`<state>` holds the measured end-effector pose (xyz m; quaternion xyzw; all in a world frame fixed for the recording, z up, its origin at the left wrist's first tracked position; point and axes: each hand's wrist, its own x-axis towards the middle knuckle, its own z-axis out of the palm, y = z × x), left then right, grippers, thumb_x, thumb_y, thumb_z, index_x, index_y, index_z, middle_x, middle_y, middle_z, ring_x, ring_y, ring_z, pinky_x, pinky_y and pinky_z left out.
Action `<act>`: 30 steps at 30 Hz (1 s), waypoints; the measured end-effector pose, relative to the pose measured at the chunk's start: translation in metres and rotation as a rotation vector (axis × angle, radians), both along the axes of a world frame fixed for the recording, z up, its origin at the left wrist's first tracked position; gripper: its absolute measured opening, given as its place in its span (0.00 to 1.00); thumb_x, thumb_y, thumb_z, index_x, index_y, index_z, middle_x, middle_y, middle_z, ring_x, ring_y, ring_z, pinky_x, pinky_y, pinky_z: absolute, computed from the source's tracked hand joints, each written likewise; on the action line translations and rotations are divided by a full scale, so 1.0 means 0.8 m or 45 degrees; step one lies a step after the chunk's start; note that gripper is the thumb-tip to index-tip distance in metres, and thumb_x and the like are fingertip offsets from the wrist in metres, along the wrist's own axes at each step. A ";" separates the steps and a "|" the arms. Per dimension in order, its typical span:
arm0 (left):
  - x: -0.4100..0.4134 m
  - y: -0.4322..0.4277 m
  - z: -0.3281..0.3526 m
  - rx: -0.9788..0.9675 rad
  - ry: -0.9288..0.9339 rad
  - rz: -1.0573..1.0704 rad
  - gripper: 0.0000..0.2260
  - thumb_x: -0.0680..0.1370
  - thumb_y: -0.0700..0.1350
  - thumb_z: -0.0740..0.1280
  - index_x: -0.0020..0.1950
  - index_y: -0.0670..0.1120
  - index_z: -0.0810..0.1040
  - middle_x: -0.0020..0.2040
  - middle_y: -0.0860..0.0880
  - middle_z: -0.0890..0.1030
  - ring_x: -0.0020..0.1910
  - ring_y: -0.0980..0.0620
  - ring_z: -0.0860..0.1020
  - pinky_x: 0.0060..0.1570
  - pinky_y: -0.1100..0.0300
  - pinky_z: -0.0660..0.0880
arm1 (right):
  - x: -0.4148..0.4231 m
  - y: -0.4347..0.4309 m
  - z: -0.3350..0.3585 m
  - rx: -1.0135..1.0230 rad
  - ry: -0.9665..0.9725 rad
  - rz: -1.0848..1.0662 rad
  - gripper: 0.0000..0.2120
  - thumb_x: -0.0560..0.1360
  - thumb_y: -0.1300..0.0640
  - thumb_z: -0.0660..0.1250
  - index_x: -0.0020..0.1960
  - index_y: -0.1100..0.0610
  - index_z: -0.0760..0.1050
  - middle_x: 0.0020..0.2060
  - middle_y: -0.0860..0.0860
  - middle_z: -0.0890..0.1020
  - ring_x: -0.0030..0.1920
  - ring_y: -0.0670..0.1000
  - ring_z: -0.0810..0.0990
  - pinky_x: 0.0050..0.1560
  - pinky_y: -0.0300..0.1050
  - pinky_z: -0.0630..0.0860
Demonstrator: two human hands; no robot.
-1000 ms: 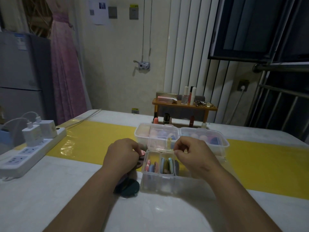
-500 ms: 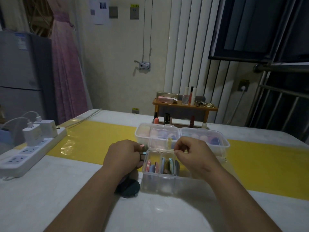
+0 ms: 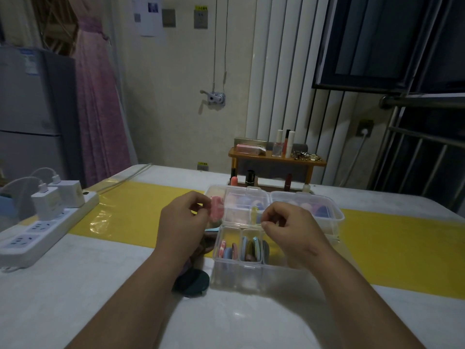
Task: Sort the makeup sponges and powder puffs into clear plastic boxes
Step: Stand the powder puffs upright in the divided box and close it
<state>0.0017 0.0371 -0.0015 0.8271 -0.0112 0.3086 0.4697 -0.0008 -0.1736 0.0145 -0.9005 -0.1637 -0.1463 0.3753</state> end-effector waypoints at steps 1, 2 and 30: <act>0.000 -0.001 0.000 -0.055 -0.001 -0.031 0.07 0.76 0.38 0.68 0.46 0.49 0.83 0.42 0.54 0.82 0.44 0.55 0.79 0.39 0.66 0.71 | 0.000 0.001 0.000 0.008 0.000 0.000 0.08 0.76 0.59 0.67 0.43 0.46 0.76 0.38 0.43 0.78 0.38 0.43 0.75 0.38 0.35 0.70; 0.000 -0.002 0.000 -0.118 0.003 -0.065 0.08 0.76 0.37 0.68 0.46 0.49 0.83 0.42 0.54 0.83 0.44 0.55 0.79 0.40 0.66 0.72 | 0.000 0.001 0.000 0.016 0.000 -0.004 0.08 0.77 0.58 0.67 0.43 0.46 0.76 0.39 0.43 0.78 0.39 0.43 0.75 0.38 0.34 0.70; 0.001 -0.009 -0.009 -0.210 0.271 -0.281 0.08 0.77 0.39 0.70 0.43 0.51 0.84 0.39 0.48 0.82 0.38 0.49 0.81 0.34 0.62 0.74 | -0.005 0.000 0.008 0.291 -0.047 -0.002 0.09 0.75 0.63 0.67 0.44 0.49 0.80 0.39 0.46 0.81 0.40 0.45 0.78 0.38 0.37 0.73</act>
